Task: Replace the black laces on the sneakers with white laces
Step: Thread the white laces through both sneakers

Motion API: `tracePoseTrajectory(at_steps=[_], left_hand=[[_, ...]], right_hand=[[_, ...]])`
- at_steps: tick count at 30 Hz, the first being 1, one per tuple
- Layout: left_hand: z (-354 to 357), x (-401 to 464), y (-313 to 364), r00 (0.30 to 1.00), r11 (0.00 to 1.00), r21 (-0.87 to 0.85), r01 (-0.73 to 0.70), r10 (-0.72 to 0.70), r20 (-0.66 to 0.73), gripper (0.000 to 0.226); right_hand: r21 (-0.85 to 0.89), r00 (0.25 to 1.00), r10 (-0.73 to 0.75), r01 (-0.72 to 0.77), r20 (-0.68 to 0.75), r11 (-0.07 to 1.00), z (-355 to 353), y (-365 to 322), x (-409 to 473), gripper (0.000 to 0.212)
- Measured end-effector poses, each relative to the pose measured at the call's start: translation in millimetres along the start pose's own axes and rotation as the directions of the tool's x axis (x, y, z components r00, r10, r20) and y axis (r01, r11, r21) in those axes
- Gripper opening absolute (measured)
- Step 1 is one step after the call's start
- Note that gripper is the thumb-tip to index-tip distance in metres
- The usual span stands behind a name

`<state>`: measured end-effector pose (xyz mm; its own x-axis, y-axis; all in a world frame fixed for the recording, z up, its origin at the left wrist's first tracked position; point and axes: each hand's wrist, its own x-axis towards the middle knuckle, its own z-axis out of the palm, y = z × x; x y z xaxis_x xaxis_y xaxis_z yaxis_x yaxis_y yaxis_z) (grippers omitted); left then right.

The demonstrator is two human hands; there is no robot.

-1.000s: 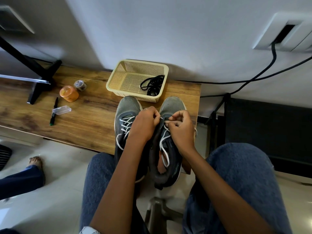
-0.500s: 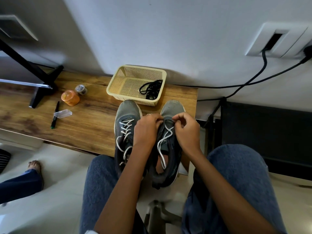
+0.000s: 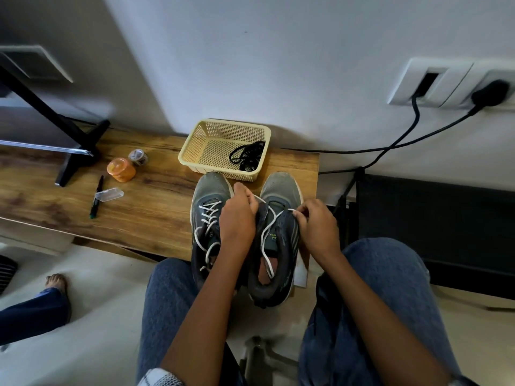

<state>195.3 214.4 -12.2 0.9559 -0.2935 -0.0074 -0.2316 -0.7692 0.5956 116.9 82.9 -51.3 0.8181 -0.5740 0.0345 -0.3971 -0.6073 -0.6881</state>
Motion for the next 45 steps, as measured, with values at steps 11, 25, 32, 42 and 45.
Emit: tracePoseTrajectory(at_steps=[11, 25, 32, 42, 45], left_hand=[[-45.5, 5.8, -13.5, 0.906, 0.98, 0.054, 0.19, -0.154, -0.395, 0.003], [3.0, 5.4, -11.3, 0.957, 0.848, 0.45, -0.281, 0.281, 0.068, 0.027], [-7.0, 12.0, -12.0, 0.959, 0.932, 0.357, -0.061, 0.155, -0.239, 0.019], [-63.0, 25.9, -18.1, 0.672, 0.863, -0.426, 0.272, -0.487, -0.558, 0.016], [-69.3, 24.8, -24.4, 0.511, 0.58, -0.792, 0.192, -0.748, -0.424, 0.01]], right_hand=[[0.182, 0.988, 0.117, -0.098, -0.101, 0.978, -1.0, 10.8, 0.0, 0.011], [0.11, 0.999, 0.0, 0.005, -0.042, 0.994, 3.7, 9.3, 1.1, 0.004], [0.136, 0.992, 0.106, -0.096, -0.068, 0.986, 1.3, 8.0, 0.3, 0.008], [0.186, 0.977, 0.197, -0.18, -0.076, 0.966, -1.4, 8.5, 1.0, 0.007], [0.184, 0.975, 0.208, -0.191, -0.077, 0.964, -1.3, 9.4, 0.7, 0.007]])
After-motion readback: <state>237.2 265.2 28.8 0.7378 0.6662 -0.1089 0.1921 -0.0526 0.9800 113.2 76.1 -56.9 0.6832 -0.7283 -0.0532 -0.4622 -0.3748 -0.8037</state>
